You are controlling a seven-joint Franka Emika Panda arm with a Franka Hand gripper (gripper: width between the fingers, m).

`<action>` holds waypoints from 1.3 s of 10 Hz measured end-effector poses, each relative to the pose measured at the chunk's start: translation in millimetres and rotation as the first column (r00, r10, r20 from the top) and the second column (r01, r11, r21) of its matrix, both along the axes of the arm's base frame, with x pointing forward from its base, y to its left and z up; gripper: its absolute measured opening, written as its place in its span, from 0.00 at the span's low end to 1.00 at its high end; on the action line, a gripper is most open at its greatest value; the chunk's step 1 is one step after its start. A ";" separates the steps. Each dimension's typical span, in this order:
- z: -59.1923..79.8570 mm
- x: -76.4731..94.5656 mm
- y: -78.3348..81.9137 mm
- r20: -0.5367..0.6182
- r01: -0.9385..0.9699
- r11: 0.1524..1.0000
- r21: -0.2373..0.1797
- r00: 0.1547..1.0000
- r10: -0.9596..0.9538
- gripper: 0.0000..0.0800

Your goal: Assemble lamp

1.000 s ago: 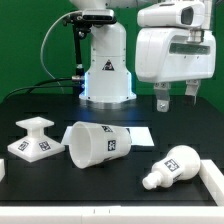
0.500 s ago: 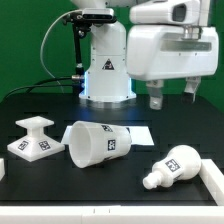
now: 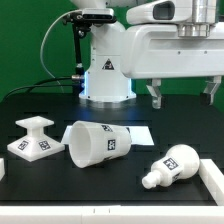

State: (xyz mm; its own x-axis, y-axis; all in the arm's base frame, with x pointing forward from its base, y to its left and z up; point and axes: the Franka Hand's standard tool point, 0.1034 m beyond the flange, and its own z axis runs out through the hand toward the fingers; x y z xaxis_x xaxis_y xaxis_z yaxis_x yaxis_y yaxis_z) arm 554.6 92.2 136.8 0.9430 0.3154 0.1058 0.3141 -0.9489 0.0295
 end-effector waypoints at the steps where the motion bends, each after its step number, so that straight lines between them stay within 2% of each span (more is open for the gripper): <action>1: 0.0 0.0 0.0 0.000 0.000 1.000 0.000 1.000 0.000 0.87; 3: -0.3 -0.1 -0.3 -0.001 0.001 1.000 0.000 1.000 -0.001 0.87; 4: -2.7 -1.6 -3.1 -0.009 0.095 0.995 0.015 0.995 -0.095 0.87; 5: -10.3 -5.3 -5.6 -0.035 0.245 0.969 0.040 0.969 -0.244 0.87; 6: -24.2 -9.5 -3.7 -0.100 0.452 0.889 0.076 0.890 -0.444 0.87; 7: -31.5 -3.5 -7.7 -0.129 0.485 0.869 0.095 0.872 -0.472 0.87; 12: -32.9 -4.0 -5.7 -0.131 0.489 0.867 0.095 0.870 -0.476 0.87; 13: -43.9 -12.1 -3.7 -0.163 0.581 0.810 0.080 0.809 -0.564 0.87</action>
Offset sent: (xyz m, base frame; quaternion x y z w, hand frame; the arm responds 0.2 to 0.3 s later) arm -0.0055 -0.0286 -0.0043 -0.0428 -0.0453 0.1158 0.9913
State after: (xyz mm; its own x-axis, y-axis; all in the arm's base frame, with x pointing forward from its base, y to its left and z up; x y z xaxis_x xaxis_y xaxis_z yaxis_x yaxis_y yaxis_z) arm 542.5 88.4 92.9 0.9556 -0.2935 -0.0247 -0.2945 -0.9506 -0.0984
